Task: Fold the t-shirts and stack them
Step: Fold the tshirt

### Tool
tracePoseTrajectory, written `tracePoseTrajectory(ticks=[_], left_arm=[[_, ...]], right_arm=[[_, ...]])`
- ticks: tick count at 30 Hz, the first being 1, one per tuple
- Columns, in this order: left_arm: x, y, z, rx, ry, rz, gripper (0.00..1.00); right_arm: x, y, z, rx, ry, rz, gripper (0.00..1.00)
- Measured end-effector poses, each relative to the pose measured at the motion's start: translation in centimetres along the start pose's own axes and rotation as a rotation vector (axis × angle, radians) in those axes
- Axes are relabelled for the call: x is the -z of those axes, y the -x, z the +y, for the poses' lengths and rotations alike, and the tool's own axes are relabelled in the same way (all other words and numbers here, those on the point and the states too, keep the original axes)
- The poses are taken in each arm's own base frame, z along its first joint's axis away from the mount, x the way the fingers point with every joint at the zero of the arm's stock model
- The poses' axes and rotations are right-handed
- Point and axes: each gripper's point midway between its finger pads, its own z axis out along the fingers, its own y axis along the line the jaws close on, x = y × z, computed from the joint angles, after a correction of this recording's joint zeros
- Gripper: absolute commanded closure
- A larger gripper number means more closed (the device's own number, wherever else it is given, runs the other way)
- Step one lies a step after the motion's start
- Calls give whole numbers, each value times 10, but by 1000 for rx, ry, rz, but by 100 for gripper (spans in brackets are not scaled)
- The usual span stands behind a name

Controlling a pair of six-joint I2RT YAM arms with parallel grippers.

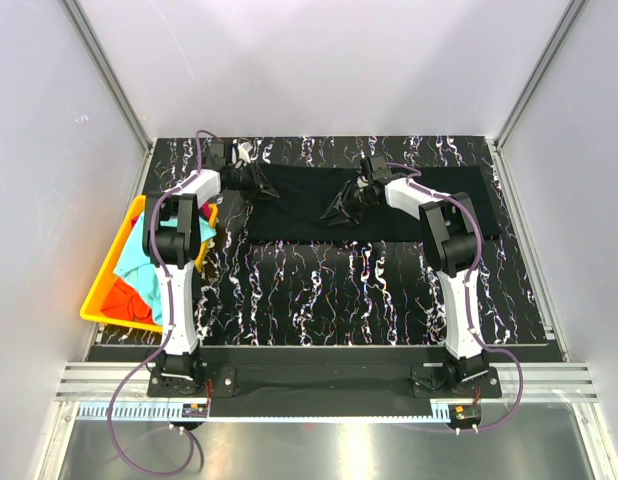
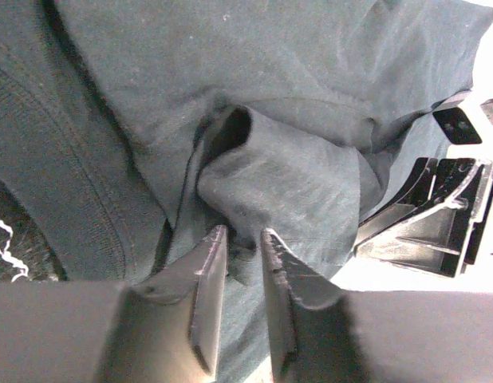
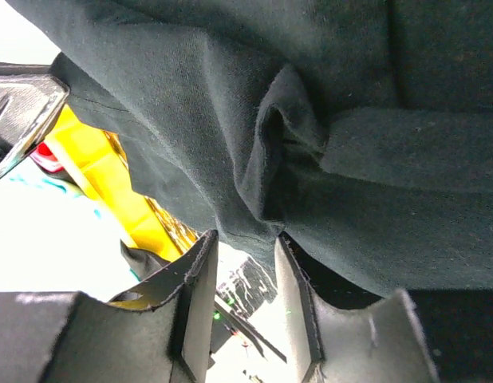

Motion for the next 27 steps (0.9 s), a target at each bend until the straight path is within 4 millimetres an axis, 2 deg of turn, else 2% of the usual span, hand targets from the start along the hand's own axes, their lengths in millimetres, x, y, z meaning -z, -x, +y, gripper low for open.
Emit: tracePoseTrajectory(ticks=[5,6,8,9,13,16,22,27], left_arm=[[-1,1,-2,7,-14,-1,99],[-1,1,-2,11,-15,0,100],[-1,0,-3,15,-20,3,100],[-2,0,-4,20,-23,5,100],[-2,-1,-6,44,-32,9,100],[0,-10,-4,76,-24,25,100],[11,-25,-7,118,-9,52,100],[23,-27,-12,124,-7,49,100]], right_arm=[[0,0,0,-11,0,0,65],[-1,0,0,-12,-1,0,71],[-2,1,0,-9,-1,0,97],[-3,2,0,-13,0,-1,100],[-4,3,1,-19,4,-1,100],[-2,3,3,-26,13,4,100],[11,-9,2,-47,32,38,100],[14,-13,1,-39,43,59,100]])
